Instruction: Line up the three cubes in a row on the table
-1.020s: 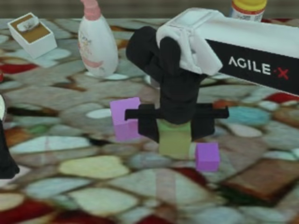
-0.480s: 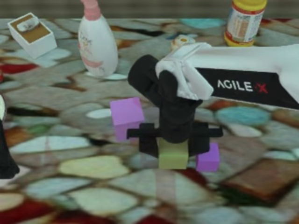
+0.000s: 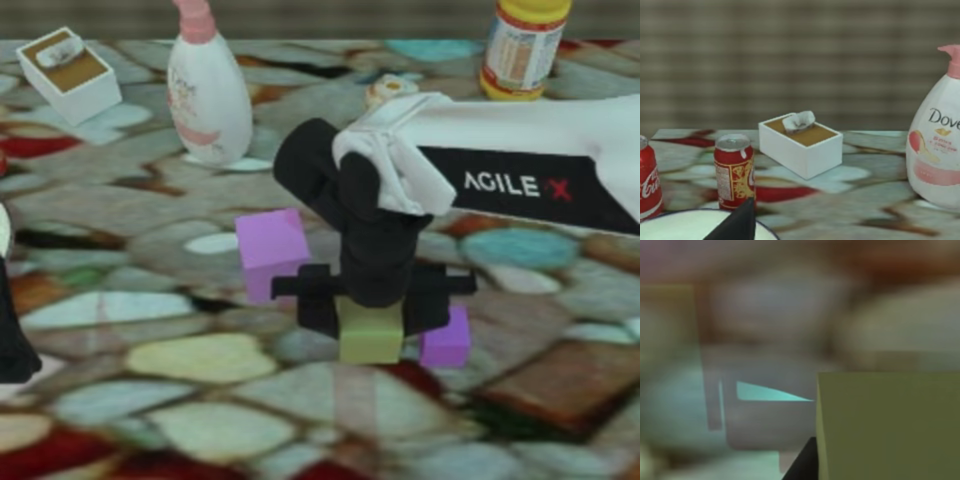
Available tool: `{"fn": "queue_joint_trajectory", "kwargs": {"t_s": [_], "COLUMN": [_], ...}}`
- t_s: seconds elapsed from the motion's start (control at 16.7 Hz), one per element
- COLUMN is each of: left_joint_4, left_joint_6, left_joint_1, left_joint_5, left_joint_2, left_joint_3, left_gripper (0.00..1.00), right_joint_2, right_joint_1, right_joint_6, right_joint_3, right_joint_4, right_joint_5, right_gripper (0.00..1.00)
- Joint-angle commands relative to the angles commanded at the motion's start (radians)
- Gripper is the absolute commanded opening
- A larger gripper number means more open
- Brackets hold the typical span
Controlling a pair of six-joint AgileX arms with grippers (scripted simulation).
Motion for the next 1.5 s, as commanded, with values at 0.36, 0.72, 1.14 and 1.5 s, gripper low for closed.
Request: {"fn": "queue_joint_trajectory", "kwargs": {"t_s": [0.36,0.72,1.14,1.5], "left_joint_4": [0.0,0.0,0.0,0.0], "left_joint_6": [0.0,0.0,0.0,0.0], "left_joint_1": [0.0,0.0,0.0,0.0], "left_joint_5": [0.0,0.0,0.0,0.0], "left_joint_2": [0.0,0.0,0.0,0.0], "left_joint_3": [0.0,0.0,0.0,0.0], "left_gripper": [1.0,1.0,1.0,1.0], "right_joint_2": [0.0,0.0,-0.018,-0.068], "right_joint_1": [0.0,0.0,0.003,0.009], "right_joint_6": [0.0,0.0,0.001,0.0], "right_joint_3": [0.0,0.0,0.058,0.177], "right_joint_4": [0.0,0.0,-0.072,-0.244], "right_joint_5": [0.0,0.0,-0.002,-0.001], "right_gripper": [0.98,1.0,1.0,1.0]}}
